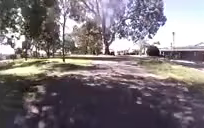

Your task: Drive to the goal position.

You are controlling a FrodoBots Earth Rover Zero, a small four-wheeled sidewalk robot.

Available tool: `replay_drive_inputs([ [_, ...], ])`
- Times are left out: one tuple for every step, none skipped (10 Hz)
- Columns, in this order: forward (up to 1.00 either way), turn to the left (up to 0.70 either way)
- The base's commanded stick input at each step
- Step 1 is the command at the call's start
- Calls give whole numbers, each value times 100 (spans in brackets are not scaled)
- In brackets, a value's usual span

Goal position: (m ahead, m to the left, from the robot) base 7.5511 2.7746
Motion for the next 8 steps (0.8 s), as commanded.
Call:
replay_drive_inputs([
  [70,12],
  [70,1],
  [70,1],
  [70,0],
  [70,0],
  [70,0],
  [70,0],
  [70,0],
])
